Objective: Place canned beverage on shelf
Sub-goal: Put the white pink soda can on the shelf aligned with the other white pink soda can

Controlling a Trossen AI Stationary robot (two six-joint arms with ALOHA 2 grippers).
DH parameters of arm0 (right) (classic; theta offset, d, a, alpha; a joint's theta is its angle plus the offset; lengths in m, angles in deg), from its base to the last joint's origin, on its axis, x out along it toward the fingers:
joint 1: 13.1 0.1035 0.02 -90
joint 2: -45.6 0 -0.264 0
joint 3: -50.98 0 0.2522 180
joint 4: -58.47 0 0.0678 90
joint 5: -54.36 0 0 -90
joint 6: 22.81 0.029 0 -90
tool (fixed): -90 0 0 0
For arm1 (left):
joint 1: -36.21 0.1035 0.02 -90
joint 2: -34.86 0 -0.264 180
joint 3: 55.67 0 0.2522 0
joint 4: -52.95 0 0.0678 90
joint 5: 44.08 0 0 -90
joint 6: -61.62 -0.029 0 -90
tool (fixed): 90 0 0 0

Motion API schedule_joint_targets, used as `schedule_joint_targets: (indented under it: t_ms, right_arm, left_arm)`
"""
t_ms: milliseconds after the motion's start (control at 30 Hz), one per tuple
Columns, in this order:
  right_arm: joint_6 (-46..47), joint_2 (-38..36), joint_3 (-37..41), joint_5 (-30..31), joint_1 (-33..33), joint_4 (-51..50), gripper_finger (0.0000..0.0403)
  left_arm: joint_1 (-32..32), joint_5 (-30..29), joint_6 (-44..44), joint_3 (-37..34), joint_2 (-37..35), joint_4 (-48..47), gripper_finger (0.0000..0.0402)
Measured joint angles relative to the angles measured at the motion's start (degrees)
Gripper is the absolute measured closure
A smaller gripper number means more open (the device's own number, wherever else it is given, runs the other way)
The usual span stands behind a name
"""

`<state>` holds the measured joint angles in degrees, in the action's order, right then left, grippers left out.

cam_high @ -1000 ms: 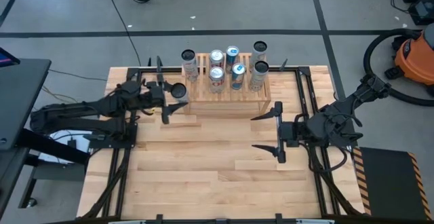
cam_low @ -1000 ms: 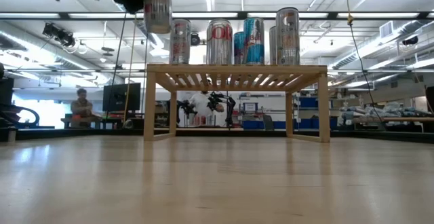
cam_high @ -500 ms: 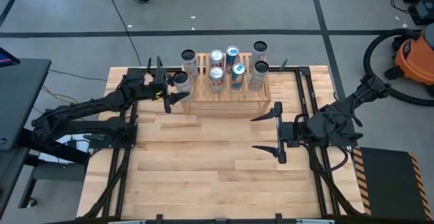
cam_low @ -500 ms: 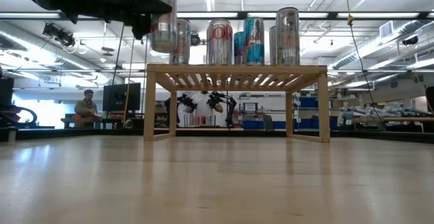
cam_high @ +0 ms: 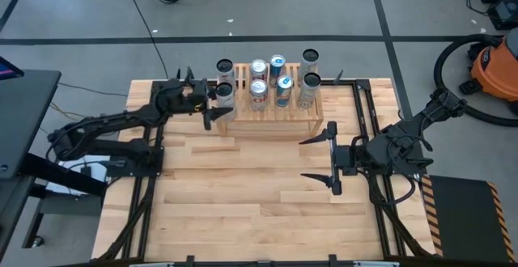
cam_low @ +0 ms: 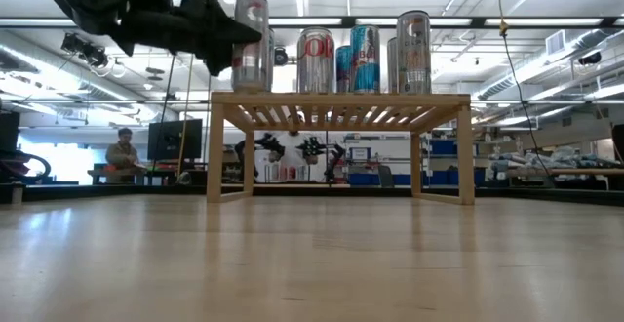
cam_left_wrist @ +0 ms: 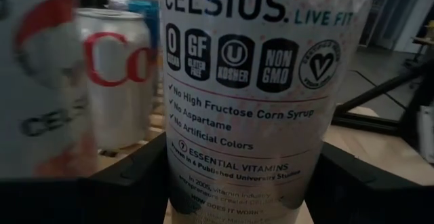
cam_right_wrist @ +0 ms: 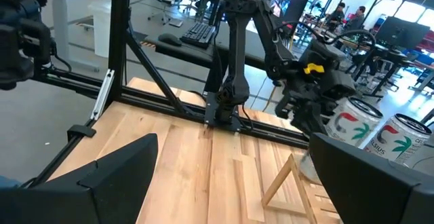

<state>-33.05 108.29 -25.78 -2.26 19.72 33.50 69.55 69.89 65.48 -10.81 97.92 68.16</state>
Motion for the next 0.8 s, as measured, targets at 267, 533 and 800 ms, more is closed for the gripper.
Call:
schedule_joint_targets:
  t_ms: [267, 533, 800]
  right_arm:
    - [0.01, 0.0, 0.0, 0.0, 0.0, 0.0, 0.001]
    - [-0.01, 0.0, 0.0, -0.02, 0.0, 0.0, 0.001]
    - [-0.01, -0.01, 0.0, -0.01, 0.0, 0.0, 0.001]
  left_arm:
    - [2.27, -0.11, -0.11, 0.08, 2.54, 2.13, 0.0138]
    - [2.6, -0.11, -0.7, 0.07, 2.56, 2.3, 0.0138]
    - [2.56, -0.78, -0.66, 0.07, 2.56, 2.4, 0.0105]
